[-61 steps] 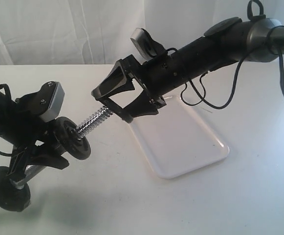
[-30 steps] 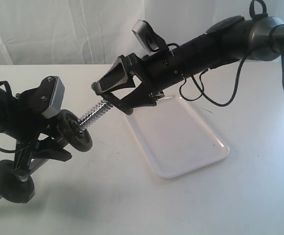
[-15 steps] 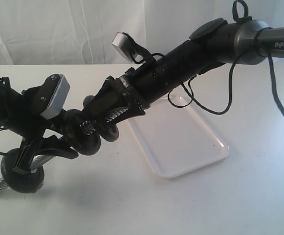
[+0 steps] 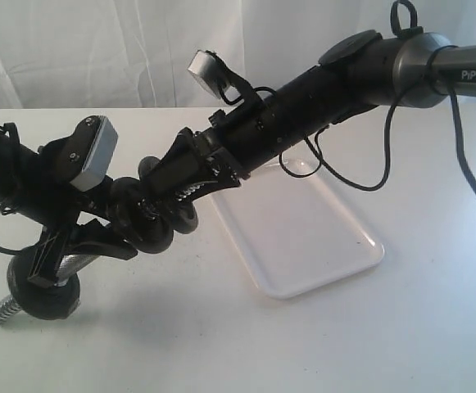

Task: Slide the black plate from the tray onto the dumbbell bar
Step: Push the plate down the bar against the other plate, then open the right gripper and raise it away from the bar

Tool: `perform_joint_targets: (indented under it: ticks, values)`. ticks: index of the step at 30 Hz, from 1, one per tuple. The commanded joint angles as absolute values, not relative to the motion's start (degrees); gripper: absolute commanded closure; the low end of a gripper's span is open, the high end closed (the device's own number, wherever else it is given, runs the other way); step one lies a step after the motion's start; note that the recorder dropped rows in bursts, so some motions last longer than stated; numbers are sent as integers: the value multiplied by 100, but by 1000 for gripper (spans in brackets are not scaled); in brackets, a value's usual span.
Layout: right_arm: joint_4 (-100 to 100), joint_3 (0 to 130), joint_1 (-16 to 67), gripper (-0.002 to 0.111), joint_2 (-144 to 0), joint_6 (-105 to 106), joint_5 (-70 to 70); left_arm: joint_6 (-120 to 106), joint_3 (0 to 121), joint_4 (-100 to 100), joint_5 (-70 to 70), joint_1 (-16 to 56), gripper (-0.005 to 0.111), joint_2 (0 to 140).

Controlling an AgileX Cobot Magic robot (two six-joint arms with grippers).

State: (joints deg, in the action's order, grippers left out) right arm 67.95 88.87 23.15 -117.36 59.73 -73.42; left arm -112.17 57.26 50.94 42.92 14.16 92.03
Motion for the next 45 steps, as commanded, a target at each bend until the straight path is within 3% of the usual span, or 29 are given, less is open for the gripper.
perform_joint_targets:
  ticks: [1,2,5,7,18,20,22,25,28,45]
  values:
    - [9538,8958,2336,61,-11670,6161,-6996,-11861,5877,9995,5087,1545,107,8928]
    - [9526,8958,2336,45,-11670,6150,-6996,-11861,5877,9995,5087,1545,107,8928]
    - [9526,8968,2336,14,-11670,6151,-6996,-11848,5877,9995,5087,1545,107,8928]
    - [9458,9012,2336,5,-11670,6151,-6996,-11847,5877,9995,5076,1545,107,8928]
    - [9089,9573,2075,5,-11619,6181,-6991,-11847,5877,9995,4792,1545,107,8928]
    - [8951,9620,1965,11,-11542,6181,-6922,-11847,5877,9995,4670,1545,107,8928]
    - [8771,9620,1881,25,-11445,6171,-6860,-11847,5877,9995,4442,1545,107,8928]
    - [8073,9620,1776,60,-11311,5959,-6601,-11802,5877,9995,4167,1545,107,8928]
    - [7406,9620,1710,107,-11261,5452,-6450,-11666,5877,9995,4004,1545,107,8939]
    - [7084,9620,1703,108,-11261,5068,-6300,-10447,5890,9995,2267,1545,107,8939]
